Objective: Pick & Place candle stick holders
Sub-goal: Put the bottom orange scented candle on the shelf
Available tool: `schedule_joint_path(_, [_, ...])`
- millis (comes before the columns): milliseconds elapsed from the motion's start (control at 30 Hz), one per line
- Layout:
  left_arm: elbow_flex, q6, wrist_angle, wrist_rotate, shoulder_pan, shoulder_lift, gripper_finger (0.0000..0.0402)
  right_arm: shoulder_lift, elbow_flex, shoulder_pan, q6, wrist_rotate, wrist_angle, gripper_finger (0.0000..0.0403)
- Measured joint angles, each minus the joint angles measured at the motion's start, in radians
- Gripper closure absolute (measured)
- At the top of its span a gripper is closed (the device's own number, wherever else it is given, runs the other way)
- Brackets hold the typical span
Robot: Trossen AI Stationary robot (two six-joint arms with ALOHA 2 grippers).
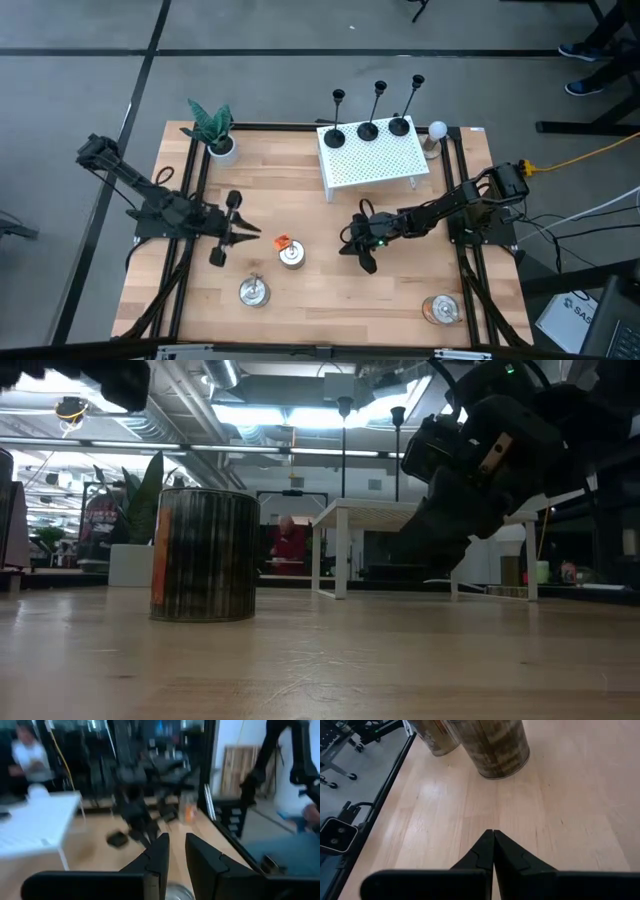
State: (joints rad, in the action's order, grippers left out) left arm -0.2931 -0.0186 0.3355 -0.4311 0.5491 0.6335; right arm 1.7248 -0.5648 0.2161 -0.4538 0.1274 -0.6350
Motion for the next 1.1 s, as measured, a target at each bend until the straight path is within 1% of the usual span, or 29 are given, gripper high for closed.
schedule_joint_path(100, [0.094, 0.016, 0.141, 0.052, -0.078, -0.043, 0.0343, 0.000, 0.000, 0.000, -0.014, 0.000, 0.004, 0.0392])
schedule_joint_path(200, [0.179, -0.032, 0.232, 0.172, -0.187, -0.081, 0.0343, 0.000, 0.000, 0.000, -0.014, 0.000, 0.006, 0.0392])
schedule_joint_path(300, [0.229, -0.056, 0.296, 0.227, -0.292, -0.119, 0.0343, 0.000, 0.000, 0.000, -0.014, 0.000, 0.006, 0.0392])
schedule_joint_path(367, [0.237, -0.056, 0.296, 0.248, -0.347, -0.146, 0.0343, 0.000, 0.000, 0.000, -0.014, 0.000, 0.006, 0.0392])
schedule_joint_path(533, [0.237, -0.035, 0.239, 0.259, -0.446, -0.186, 0.0343, 0.000, 0.000, -0.001, -0.010, -0.001, 0.006, 0.0392])
schedule_joint_path(667, [0.237, -0.036, 0.184, 0.246, -0.506, -0.213, 0.0343, 0.000, 0.000, -0.001, 0.012, -0.003, 0.011, 0.0392])
schedule_joint_path(767, [0.241, -0.037, 0.188, 0.265, -0.541, -0.231, 0.0343, 0.000, 0.000, -0.001, 0.016, -0.004, 0.013, 0.0392])
schedule_joint_path(867, [0.286, -0.049, 0.239, 0.285, -0.569, -0.244, 0.0343, 0.000, 0.000, -0.001, 0.022, -0.004, 0.014, 0.0392])
schedule_joint_path(1100, [0.285, -0.042, 0.215, 0.296, -0.611, -0.247, 0.0343, -0.001, 0.000, -0.001, 0.047, -0.004, 0.021, 0.0392])
